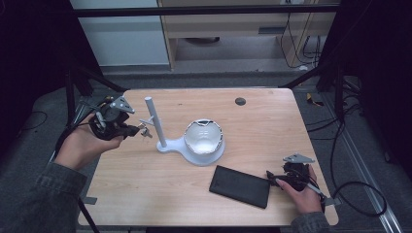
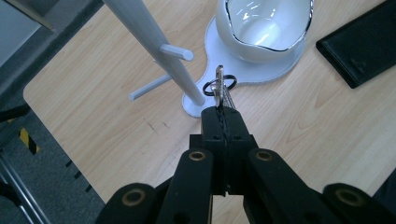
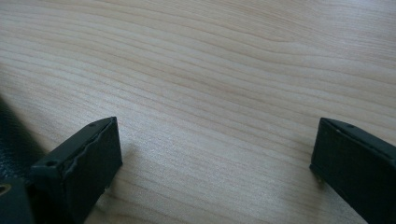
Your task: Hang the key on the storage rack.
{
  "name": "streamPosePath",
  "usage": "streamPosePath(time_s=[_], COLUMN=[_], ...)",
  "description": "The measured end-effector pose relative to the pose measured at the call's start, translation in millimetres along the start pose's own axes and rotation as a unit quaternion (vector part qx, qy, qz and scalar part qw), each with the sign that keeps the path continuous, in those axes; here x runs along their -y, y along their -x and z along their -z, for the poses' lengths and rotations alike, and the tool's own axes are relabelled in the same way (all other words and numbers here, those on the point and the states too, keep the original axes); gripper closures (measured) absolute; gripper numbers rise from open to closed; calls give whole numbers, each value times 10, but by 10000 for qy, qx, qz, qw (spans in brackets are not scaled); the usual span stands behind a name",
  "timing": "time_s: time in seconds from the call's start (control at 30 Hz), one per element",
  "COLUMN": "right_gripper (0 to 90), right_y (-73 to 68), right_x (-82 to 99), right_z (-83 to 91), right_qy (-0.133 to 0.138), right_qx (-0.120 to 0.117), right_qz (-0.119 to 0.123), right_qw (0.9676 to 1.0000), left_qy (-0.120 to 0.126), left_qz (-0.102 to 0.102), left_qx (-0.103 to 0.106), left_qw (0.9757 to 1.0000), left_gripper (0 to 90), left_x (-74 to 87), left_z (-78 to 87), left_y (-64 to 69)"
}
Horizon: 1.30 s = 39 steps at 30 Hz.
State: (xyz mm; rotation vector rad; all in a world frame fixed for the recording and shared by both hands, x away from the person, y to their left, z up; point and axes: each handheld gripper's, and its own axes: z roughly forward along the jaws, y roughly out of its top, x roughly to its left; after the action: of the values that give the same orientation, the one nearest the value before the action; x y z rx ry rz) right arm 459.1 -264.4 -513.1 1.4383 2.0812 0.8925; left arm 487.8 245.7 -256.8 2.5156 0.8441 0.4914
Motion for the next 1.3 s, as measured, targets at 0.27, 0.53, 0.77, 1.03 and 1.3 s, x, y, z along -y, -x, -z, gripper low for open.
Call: streamPosePath(time_s=[0.27, 0.53, 0.77, 1.03, 1.3], right_gripper=[19, 18, 18, 18, 18], right_y=[1, 1, -1, -3, -13], right_x=[0, 0, 0, 2, 1], right_z=[0, 0, 1, 3, 9], right_qy=[0, -3, -5, -6, -14], right_qx=[4, 4, 0, -13, -52], right_qz=[4, 9, -2, -1, -50], right_qw=[10000, 10000, 10000, 10000, 10000], left_qy=[-130, -139, -176, -234, -273], left_qz=[27, 117, 155, 175, 155], left_qx=[-21, -68, -99, -140, -220], left_qw=[9999, 9998, 9997, 9995, 9993], left_gripper=[899, 898, 898, 898, 898], left_x=[-65, -131, -175, -210, -231], left_z=[-92, -128, -168, -237, -265], left_y=[-52, -131, -170, -192, -172])
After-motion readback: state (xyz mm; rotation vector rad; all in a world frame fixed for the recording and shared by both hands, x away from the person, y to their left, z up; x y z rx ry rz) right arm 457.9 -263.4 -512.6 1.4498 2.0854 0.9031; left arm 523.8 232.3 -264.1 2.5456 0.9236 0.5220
